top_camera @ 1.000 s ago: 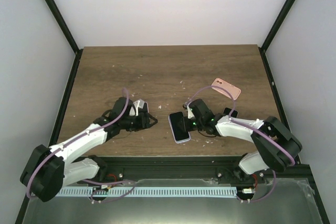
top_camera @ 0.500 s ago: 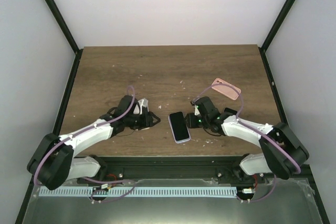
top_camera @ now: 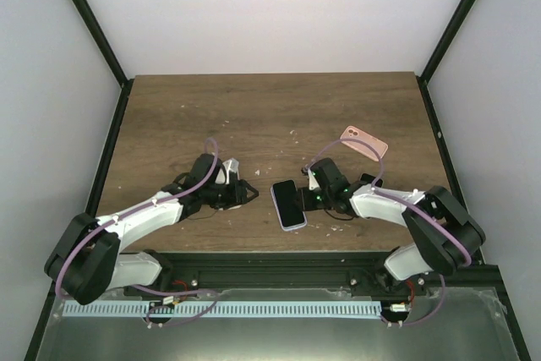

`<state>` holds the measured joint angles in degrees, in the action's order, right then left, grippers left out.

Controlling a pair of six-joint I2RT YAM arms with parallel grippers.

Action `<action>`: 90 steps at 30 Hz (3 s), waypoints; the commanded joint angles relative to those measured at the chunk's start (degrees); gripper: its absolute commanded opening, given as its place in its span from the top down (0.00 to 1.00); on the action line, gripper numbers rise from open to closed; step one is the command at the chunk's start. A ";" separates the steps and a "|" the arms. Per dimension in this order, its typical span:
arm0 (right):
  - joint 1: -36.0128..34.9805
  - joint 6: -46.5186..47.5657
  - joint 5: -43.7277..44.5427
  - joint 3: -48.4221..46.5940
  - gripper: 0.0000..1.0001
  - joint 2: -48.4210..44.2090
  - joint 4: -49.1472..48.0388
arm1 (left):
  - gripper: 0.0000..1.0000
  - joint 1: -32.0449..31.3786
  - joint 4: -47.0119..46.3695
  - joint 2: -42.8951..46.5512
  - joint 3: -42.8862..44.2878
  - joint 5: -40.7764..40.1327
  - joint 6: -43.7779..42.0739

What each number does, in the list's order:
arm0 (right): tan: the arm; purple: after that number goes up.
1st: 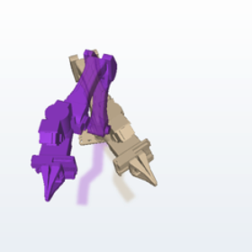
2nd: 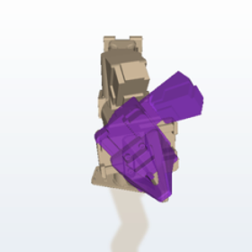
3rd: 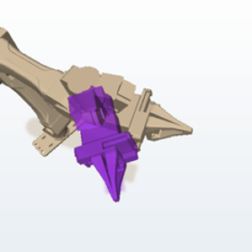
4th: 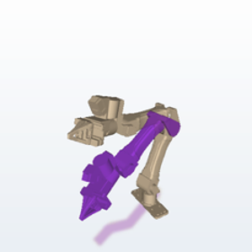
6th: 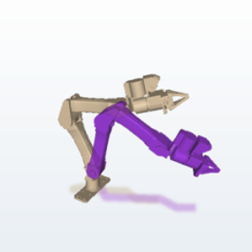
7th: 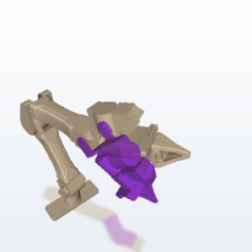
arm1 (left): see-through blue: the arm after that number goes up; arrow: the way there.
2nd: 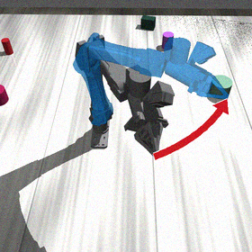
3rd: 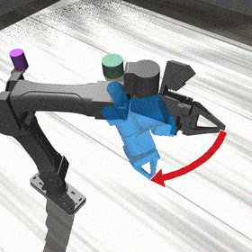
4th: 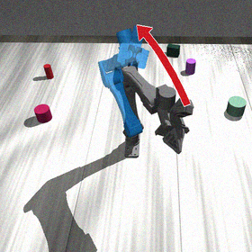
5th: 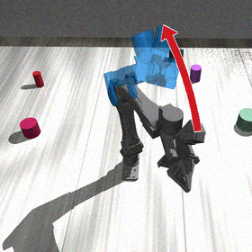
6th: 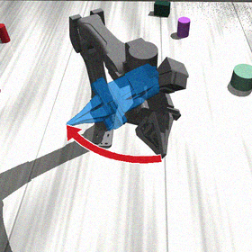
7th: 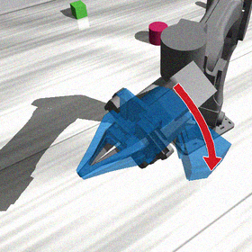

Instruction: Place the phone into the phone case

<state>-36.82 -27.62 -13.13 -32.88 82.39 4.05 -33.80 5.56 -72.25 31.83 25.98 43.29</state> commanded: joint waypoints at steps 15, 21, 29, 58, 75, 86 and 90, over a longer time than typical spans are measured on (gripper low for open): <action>-7.65 -5.49 -0.11 -1.68 0.70 -0.21 -1.85 | 0.49 -2.08 -2.75 -3.24 -0.39 0.73 0.61; -7.65 -13.04 2.39 1.23 0.58 -3.04 -3.86 | 0.51 -4.21 -4.81 -7.83 0.40 1.37 0.61; -7.65 -20.65 -0.67 4.93 0.55 -0.10 -12.86 | 0.53 -4.56 -7.15 -11.46 -0.41 1.95 1.21; -7.65 -28.81 -12.22 5.15 0.48 6.10 -31.40 | 0.80 -4.52 -11.19 -9.58 -5.88 3.88 2.14; -5.13 -21.38 -6.36 4.68 0.33 4.57 -20.54 | 0.59 -4.33 -8.42 -6.38 -4.92 -2.13 3.23; -5.44 -23.65 -13.77 3.28 0.33 10.90 -27.52 | 0.55 -3.40 -10.59 -6.59 -6.52 -1.96 2.38; -5.53 -25.06 -15.54 2.90 0.33 11.21 -29.85 | 0.58 -3.17 -12.22 -6.75 -7.36 -0.93 2.83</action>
<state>-42.19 -51.11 -26.15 -28.88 92.27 -25.04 -37.32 -4.05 -78.78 25.54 24.29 46.39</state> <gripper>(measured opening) 0.673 0.441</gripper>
